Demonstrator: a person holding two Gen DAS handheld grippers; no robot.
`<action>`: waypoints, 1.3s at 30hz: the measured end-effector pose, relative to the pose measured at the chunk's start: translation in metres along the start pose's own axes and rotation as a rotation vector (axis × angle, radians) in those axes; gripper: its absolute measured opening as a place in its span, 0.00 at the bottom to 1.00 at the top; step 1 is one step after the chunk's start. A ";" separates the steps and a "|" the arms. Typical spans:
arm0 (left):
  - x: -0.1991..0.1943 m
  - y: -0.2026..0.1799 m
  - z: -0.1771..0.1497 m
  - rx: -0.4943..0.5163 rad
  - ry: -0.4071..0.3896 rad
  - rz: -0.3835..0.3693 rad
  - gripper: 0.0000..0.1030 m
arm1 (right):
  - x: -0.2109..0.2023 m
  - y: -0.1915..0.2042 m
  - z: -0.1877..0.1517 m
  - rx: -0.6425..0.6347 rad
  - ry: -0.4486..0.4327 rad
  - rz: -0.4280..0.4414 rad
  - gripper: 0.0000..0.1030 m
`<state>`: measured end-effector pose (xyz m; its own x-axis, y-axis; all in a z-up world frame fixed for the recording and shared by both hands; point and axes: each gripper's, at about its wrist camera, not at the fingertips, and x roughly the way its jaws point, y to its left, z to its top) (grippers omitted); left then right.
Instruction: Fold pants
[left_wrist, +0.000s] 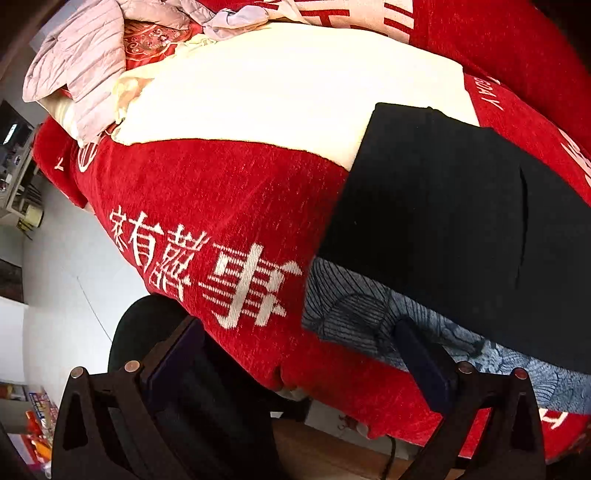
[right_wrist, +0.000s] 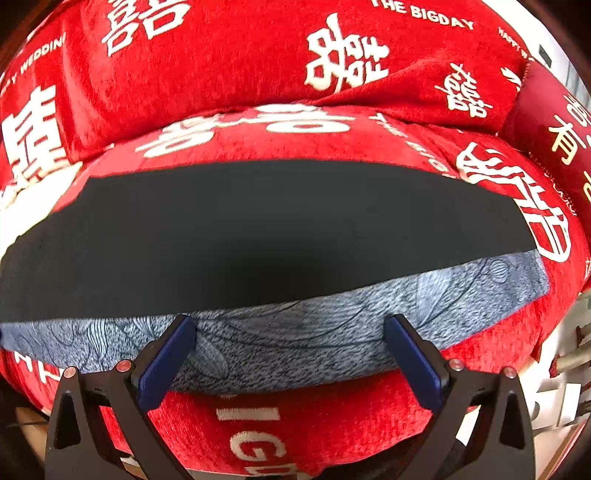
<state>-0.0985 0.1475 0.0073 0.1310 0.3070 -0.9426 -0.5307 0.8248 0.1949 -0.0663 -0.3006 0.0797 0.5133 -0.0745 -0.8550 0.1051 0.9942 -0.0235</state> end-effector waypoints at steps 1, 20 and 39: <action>0.006 -0.004 0.000 0.023 0.018 0.029 1.00 | 0.003 0.003 -0.001 -0.022 0.008 0.011 1.00; -0.116 -0.235 -0.049 0.466 0.002 -0.302 1.00 | 0.007 -0.244 -0.049 0.533 -0.068 0.167 0.99; -0.145 -0.460 -0.115 0.628 -0.023 -0.310 1.00 | 0.039 -0.239 -0.024 0.539 -0.178 0.331 0.98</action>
<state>0.0304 -0.3308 0.0237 0.2195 0.0176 -0.9754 0.1171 0.9921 0.0442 -0.0916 -0.5396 0.0393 0.7204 0.1709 -0.6722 0.3057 0.7917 0.5289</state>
